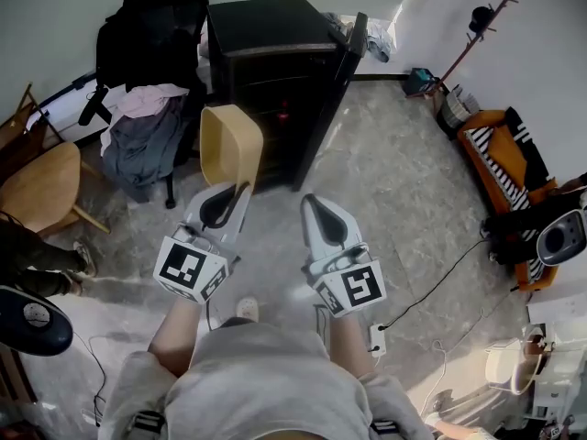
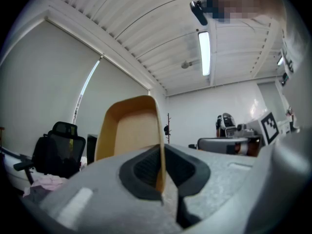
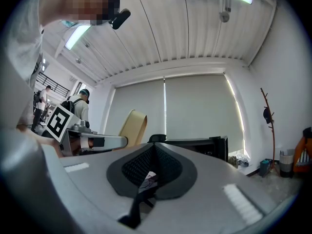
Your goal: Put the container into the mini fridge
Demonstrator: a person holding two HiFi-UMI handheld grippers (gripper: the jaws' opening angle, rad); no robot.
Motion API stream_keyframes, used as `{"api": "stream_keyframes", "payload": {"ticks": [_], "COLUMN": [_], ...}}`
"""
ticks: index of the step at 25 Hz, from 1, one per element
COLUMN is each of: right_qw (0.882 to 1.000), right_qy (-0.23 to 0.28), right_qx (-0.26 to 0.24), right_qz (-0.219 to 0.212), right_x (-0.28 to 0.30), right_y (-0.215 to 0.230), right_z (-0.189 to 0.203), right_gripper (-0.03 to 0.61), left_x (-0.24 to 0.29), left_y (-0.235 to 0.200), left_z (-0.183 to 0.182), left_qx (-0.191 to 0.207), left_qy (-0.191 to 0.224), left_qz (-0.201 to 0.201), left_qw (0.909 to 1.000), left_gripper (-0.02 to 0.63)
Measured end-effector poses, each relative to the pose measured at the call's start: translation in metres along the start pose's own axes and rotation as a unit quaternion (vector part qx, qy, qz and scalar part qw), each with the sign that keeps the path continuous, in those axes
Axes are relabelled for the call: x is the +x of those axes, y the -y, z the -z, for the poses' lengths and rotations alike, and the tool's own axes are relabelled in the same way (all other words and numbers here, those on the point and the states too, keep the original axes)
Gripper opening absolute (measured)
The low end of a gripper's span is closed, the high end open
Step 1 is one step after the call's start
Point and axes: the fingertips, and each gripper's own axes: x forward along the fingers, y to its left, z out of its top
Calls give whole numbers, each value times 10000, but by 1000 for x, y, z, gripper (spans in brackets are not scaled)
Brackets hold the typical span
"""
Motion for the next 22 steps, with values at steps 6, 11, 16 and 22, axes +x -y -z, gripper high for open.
{"api": "stream_keyframes", "payload": {"ticks": [6,11,16,22], "right_qw": [9999,9998,9997,9999], "right_qy": [-38,-55,-98,-54], "right_qx": [-53,-100,-96,-80], "right_qz": [154,189,183,44], "right_x": [29,43,50,64], "right_y": [9,12,23,49], "right_z": [7,9,10,13], "right_gripper": [0,0,0,0], "left_x": [16,25,40,67], "left_y": [-24,-38,-41,-45], "left_z": [3,6,8,14], "left_qx": [25,-9,-52,-11], "left_qy": [8,5,-3,-45], "left_qz": [202,274,288,191], "left_qw": [9998,9996,9996,9998], "left_gripper": [12,12,12,12]}}
